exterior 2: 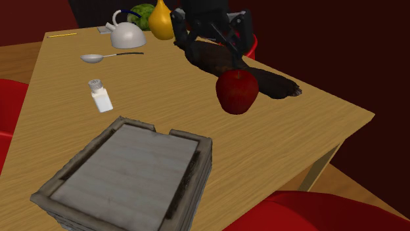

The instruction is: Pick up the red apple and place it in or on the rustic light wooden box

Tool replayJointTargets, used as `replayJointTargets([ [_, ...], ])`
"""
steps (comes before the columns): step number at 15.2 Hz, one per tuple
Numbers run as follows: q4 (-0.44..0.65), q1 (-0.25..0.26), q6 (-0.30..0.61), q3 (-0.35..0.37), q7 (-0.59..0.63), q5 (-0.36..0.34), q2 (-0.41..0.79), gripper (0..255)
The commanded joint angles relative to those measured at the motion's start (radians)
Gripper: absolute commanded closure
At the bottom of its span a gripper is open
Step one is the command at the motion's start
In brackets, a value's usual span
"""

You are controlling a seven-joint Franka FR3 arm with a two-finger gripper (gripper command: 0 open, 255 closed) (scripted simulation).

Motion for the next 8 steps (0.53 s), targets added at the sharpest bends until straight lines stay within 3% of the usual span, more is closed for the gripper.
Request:
replayJointTargets([
  [1, 0.046, -0.010, 0.052, -0.005, 0.017, -0.017, 0.064, 0],
  [5, 0.148, -0.024, 0.142, -0.017, 0.060, -0.053, 0.194, 0],
  [8, 0.155, -0.026, 0.165, -0.019, 0.061, -0.054, 0.222, 0],
])
